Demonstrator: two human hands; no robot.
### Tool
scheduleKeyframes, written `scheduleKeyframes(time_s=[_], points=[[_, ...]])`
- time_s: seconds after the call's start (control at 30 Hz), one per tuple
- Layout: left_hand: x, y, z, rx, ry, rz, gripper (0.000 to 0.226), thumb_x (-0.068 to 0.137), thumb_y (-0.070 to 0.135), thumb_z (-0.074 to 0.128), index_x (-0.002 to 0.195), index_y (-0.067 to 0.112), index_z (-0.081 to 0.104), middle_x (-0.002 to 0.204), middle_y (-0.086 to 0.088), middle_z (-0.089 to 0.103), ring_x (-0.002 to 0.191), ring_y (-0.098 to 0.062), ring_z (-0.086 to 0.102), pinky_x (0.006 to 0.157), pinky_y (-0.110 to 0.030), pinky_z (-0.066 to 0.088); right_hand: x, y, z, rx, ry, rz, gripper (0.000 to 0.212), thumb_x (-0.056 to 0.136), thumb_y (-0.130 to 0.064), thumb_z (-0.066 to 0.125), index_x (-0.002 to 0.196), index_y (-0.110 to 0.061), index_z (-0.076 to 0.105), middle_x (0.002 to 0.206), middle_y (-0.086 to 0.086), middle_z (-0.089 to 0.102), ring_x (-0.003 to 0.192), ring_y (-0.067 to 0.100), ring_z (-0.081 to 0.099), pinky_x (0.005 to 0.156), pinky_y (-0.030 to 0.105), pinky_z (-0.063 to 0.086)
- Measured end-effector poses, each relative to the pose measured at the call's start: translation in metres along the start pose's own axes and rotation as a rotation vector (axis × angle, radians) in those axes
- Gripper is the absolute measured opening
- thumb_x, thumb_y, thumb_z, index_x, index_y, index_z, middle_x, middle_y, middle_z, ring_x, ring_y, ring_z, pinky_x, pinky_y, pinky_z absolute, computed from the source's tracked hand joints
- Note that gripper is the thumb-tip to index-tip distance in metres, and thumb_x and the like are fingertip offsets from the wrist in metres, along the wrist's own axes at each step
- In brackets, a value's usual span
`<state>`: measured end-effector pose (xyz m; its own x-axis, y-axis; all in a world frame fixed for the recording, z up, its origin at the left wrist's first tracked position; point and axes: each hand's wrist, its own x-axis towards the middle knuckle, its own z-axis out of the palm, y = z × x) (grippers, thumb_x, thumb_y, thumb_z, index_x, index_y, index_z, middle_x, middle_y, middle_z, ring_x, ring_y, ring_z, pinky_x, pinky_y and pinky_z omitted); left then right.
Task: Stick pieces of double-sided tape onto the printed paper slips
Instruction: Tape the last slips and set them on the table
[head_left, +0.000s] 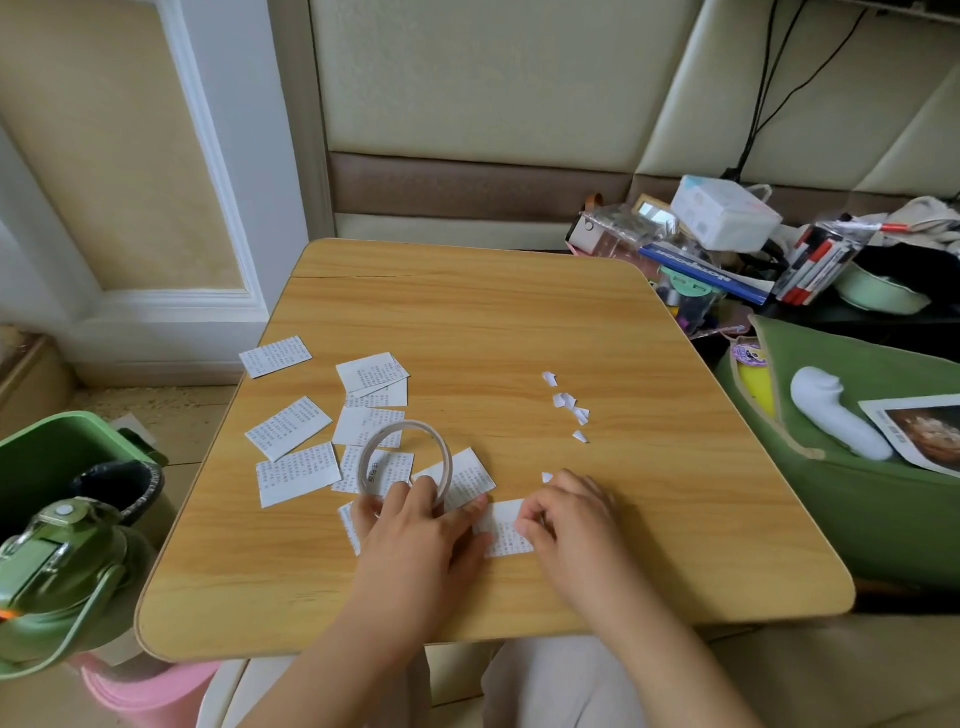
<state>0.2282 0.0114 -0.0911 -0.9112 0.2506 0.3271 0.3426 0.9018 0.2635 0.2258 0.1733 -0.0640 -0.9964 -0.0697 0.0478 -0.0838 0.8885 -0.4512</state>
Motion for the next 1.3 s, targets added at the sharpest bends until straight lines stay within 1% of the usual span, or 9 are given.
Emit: scheduleKeyframes(time_s=[0.13,0.27,0.47,0.63,0.77,0.9,1.03,1.13,1.3], points=[[-0.001,0.0,0.0,-0.009,0.009,-0.006,0.038,0.078,0.053,0.041,0.095,0.04,0.073,0.069,0.006,0.042,0.063,-0.019,0.051,0.067,-0.032,0.013,0.001,0.007,-0.012,-0.098,-0.001,0.018,0.011,0.091,-0.02,0.057,0.085,-0.022,0.066,0.09,-0.019,0.04,0.113,0.015,0.044,0.082,0.028,0.023],[0.0,0.0,-0.002,-0.023,-0.003,0.003,0.038,0.078,0.054,0.042,0.096,0.04,0.073,0.068,0.005,0.042,0.062,-0.02,0.05,0.066,-0.031,0.01,0.004,-0.015,0.003,-0.055,0.02,-0.1,0.01,0.088,-0.019,0.06,0.079,-0.021,0.064,0.087,-0.011,0.041,0.103,0.021,0.047,0.076,0.03,0.02],[0.0,-0.001,0.001,0.001,0.002,0.006,0.038,0.078,0.053,0.042,0.096,0.04,0.073,0.069,0.006,0.043,0.062,-0.019,0.051,0.066,-0.033,0.014,-0.002,0.0,0.0,0.028,0.025,0.017,0.008,0.088,-0.016,0.062,0.081,-0.017,0.067,0.078,-0.016,0.038,0.107,0.019,0.048,0.094,0.034,0.034],[0.0,-0.001,0.002,-0.003,0.012,0.003,0.038,0.078,0.053,0.042,0.096,0.041,0.073,0.069,0.006,0.043,0.063,-0.02,0.051,0.067,-0.033,0.017,-0.001,0.001,-0.008,-0.072,0.011,0.014,0.01,0.092,-0.023,0.057,0.085,-0.024,0.064,0.096,-0.014,0.045,0.113,0.015,0.043,0.087,0.028,0.025],[0.0,0.0,-0.001,-0.01,-0.005,0.006,0.036,0.078,0.053,0.043,0.094,0.042,0.073,0.067,0.006,0.041,0.062,-0.02,0.049,0.066,-0.031,0.01,0.004,-0.022,0.01,-0.039,0.02,-0.089,0.01,0.09,-0.019,0.056,0.083,-0.02,0.062,0.095,-0.005,0.048,0.106,0.021,0.045,0.081,0.026,0.021],[0.0,-0.001,0.0,-0.012,0.011,0.011,0.037,0.078,0.053,0.043,0.095,0.04,0.073,0.068,0.005,0.043,0.062,-0.02,0.051,0.066,-0.033,0.015,0.003,-0.01,0.004,-0.038,0.006,0.015,0.01,0.093,-0.026,0.054,0.087,-0.026,0.062,0.093,-0.011,0.041,0.113,0.016,0.043,0.089,0.028,0.026],[0.0,-0.001,0.002,0.01,0.023,0.006,0.037,0.078,0.052,0.042,0.095,0.04,0.073,0.069,0.006,0.044,0.063,-0.019,0.052,0.067,-0.034,0.019,-0.001,0.009,-0.014,-0.09,0.018,0.102,0.019,0.092,-0.024,0.056,0.074,-0.03,0.05,0.09,-0.016,0.042,0.111,0.015,0.045,0.077,0.027,0.019],[0.0,-0.001,0.002,0.008,0.018,0.011,0.037,0.078,0.052,0.042,0.094,0.04,0.073,0.069,0.005,0.043,0.062,-0.02,0.051,0.066,-0.034,0.018,0.001,0.0,-0.01,-0.131,0.019,0.013,0.011,0.092,-0.025,0.056,0.082,-0.027,0.06,0.1,-0.011,0.048,0.11,0.015,0.043,0.075,0.028,0.016],[-0.001,-0.001,0.0,-0.01,0.013,0.015,0.035,0.078,0.052,0.044,0.093,0.041,0.073,0.067,0.005,0.042,0.061,-0.021,0.05,0.065,-0.033,0.016,0.004,-0.02,0.012,-0.035,0.001,-0.087,0.009,0.09,-0.019,0.056,0.084,-0.019,0.064,0.092,-0.008,0.043,0.106,0.022,0.045,0.081,0.027,0.022]])
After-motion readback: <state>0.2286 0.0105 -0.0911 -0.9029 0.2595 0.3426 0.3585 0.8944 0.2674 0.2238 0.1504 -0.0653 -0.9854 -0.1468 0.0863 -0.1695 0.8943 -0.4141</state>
